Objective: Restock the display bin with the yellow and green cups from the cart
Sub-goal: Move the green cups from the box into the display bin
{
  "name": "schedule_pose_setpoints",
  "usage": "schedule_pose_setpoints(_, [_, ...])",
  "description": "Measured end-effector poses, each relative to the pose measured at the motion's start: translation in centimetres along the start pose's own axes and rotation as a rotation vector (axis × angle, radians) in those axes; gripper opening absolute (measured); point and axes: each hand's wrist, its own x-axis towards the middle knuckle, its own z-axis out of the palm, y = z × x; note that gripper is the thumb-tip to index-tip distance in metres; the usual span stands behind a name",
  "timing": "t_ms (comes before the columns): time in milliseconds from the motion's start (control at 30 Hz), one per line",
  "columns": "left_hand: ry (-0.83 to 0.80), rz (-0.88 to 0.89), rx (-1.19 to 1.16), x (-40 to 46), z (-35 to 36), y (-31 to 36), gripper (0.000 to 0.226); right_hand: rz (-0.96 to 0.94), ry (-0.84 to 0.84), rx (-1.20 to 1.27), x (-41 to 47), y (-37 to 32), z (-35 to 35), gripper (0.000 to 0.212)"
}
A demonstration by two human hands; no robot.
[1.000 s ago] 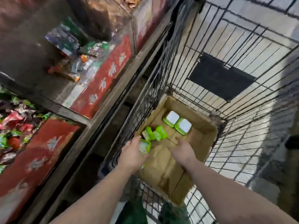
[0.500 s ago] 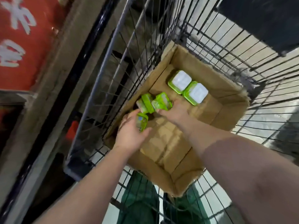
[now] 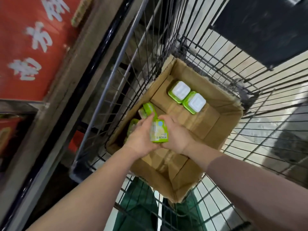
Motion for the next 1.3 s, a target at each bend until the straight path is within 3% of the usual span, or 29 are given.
schedule_pose_setpoints(133, [0.068, -0.061, 0.017, -1.4, -0.5, -1.3, 0.092, -0.067, -0.063, 0.031, -0.3, -0.4, 0.4, 0.088])
schedule_pose_setpoints(267, [0.196, -0.203, -0.025, -2.6, -0.3, -4.2, 0.091, 0.223, 0.125, 0.215, 3.3, 0.2, 1.1, 0.073])
schedule_pose_setpoints(367, [0.240, -0.194, -0.020, -3.0, 0.3, -5.0, 0.090, 0.374, 0.146, 0.387, 5.6, -0.5, 2.1, 0.083])
schedule_pose_setpoints(467, [0.246, -0.163, -0.010, -3.0, 0.8, -5.2, 0.090, 0.387, 0.153, 0.568, 7.2, -1.2, 2.9, 0.082])
schedule_pose_setpoints(600, [0.252, -0.135, -0.015, -2.7, 0.9, -5.6, 0.092, 0.371, 0.135, 0.698, 9.3, 0.3, 4.4, 0.113])
schedule_pose_setpoints(700, [0.244, -0.142, -0.024, -2.9, 0.9, -5.5, 0.095, 0.396, 0.085, 0.776, 8.2, -0.1, 3.5, 0.097])
schedule_pose_setpoints(800, [0.231, -0.146, -0.033, -3.2, 0.7, -5.3, 0.093, 0.409, 0.096, 0.635, 6.9, 0.4, 2.6, 0.073])
schedule_pose_setpoints(867, [0.224, -0.150, -0.034, -3.5, 0.4, -5.1, 0.092, 0.374, 0.171, 0.413, 5.4, 0.5, 1.6, 0.094])
schedule_pose_setpoints(933, [0.217, -0.147, -0.040, -4.0, -0.2, -4.5, 0.090, 0.305, 0.227, 0.388, 3.4, 0.1, 0.4, 0.101])
schedule_pose_setpoints(1100, [0.196, -0.084, -0.057, -6.7, -2.5, -2.3, 0.100, 0.166, 0.263, 0.302, -3.4, -2.4, -2.1, 0.096])
schedule_pose_setpoints(1300, [0.188, 0.134, 0.021, -11.1, -6.1, -0.3, 0.099, 0.085, 0.362, 0.190, -11.4, -6.7, -2.7, 0.093])
